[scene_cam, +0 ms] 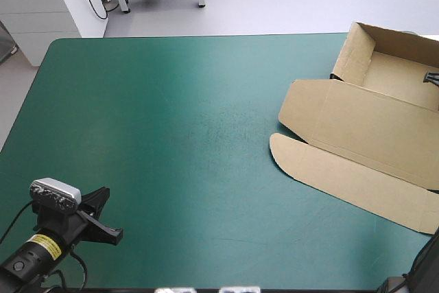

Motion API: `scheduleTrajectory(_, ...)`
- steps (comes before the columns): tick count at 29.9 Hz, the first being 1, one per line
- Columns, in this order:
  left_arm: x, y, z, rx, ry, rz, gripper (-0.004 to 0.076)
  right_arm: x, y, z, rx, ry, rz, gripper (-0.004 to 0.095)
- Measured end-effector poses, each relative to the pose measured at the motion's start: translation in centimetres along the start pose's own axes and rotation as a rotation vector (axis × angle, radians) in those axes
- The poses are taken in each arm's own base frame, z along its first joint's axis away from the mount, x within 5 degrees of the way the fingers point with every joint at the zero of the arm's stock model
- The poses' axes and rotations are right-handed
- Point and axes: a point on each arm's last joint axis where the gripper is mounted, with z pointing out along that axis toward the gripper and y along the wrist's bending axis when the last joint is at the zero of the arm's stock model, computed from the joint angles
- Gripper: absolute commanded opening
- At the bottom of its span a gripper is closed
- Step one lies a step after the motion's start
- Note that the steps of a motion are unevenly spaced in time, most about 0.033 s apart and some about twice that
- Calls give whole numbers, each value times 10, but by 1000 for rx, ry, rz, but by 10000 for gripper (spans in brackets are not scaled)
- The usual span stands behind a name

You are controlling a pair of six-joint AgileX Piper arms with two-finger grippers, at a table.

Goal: Fold the box

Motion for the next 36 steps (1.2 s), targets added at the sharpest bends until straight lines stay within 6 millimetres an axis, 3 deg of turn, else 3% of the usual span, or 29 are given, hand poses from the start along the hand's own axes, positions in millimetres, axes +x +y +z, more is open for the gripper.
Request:
scheduleTrajectory(3,0,0,0,-2,0,3,-8,0,-1,-2,-2,3,-2,759)
scheduleTrajectory(7,0,0,0,-2,0,3,-8,-3,-3,-15,-1,11,-6,772)
scheduleTrajectory(10,0,0,0,-2,1,3,-8,-10,-3,-36,-6,-41,-4,730)
scheduleTrajectory(14,1,0,0,-4,8,3,-8,-16,6,-89,-61,-172,-19,604)
scheduleTrajectory(18,1,0,0,-4,10,3,-8,-8,21,-163,-158,-328,-62,303)
scheduleTrajectory(22,1,0,0,0,12,-3,-8,17,46,-225,-267,-440,-159,-26)
scheduleTrajectory(27,1,0,0,5,13,-10,-8,61,82,-248,-396,-424,-313,-16)
scheduleTrajectory(32,1,0,0,5,13,-11,-8,113,116,-246,-468,-372,-470,-16)
scheduleTrajectory(36,1,0,0,5,13,-11,-8,158,143,-256,-528,-406,-597,-15)
